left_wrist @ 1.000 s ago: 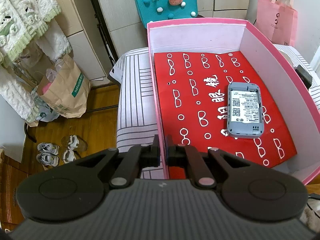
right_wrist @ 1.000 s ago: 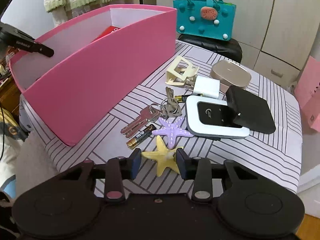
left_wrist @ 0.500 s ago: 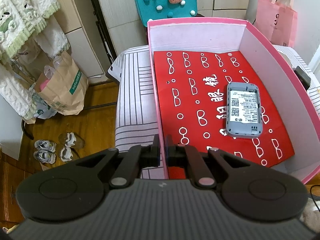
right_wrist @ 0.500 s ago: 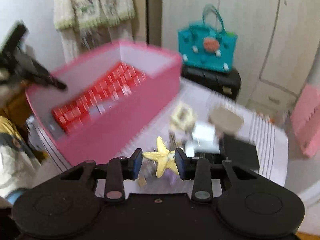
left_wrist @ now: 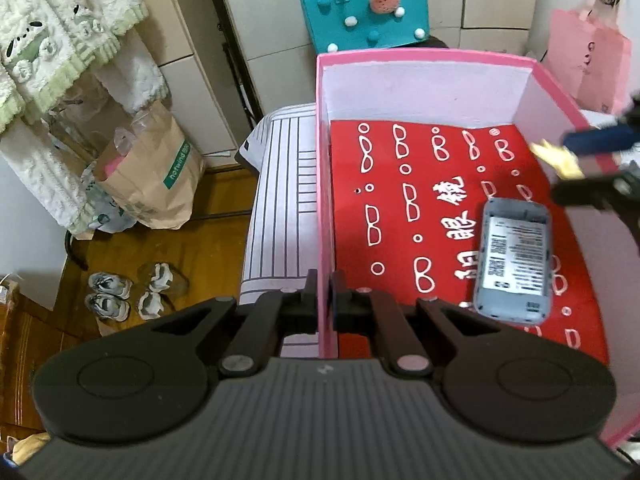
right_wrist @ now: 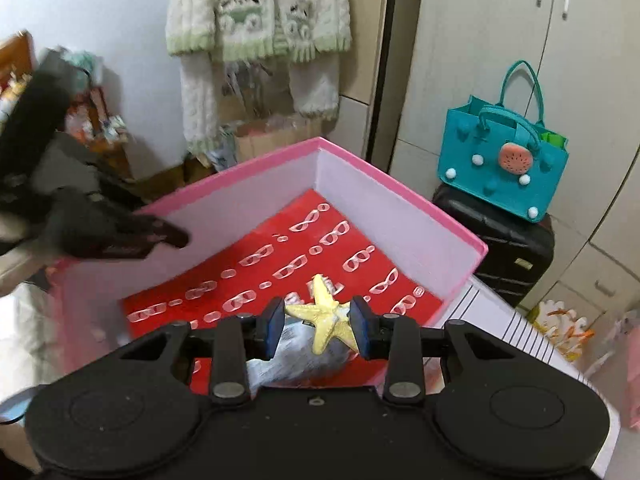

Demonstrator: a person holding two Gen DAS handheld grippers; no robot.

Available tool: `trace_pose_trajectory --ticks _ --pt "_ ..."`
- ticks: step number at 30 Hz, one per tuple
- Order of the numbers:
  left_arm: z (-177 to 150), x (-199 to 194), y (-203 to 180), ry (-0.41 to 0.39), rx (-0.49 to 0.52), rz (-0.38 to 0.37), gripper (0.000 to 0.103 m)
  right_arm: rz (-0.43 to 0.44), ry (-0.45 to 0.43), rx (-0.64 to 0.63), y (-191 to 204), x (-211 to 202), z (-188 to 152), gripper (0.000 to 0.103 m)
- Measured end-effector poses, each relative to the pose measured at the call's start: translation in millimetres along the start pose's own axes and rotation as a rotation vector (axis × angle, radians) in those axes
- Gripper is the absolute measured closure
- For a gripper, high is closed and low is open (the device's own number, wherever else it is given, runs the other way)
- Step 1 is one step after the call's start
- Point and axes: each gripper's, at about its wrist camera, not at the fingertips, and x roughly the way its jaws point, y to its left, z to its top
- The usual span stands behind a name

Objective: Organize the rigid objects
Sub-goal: 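Drop the yellow starfish into the pink box with the right gripper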

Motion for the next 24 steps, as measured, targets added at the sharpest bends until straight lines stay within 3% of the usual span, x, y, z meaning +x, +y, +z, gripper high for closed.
trace_pose_trajectory --ticks 6,13,17,24 --pt "-1 5 1 0.001 0.005 -0.006 0.098 0.029 0.055 0.064 -18 33 9 0.062" --pt "-3 5 -2 -0.010 0.022 0.000 0.098 0.247 -0.076 0.355 -55 -14 -10 0.059" --pt "-4 3 -5 -0.021 0.028 0.013 0.097 0.230 -0.121 0.381 -59 -43 -21 0.059" --pt "-4 3 -5 -0.031 0.030 0.015 0.097 0.061 -0.065 0.374 -72 -79 -70 0.056"
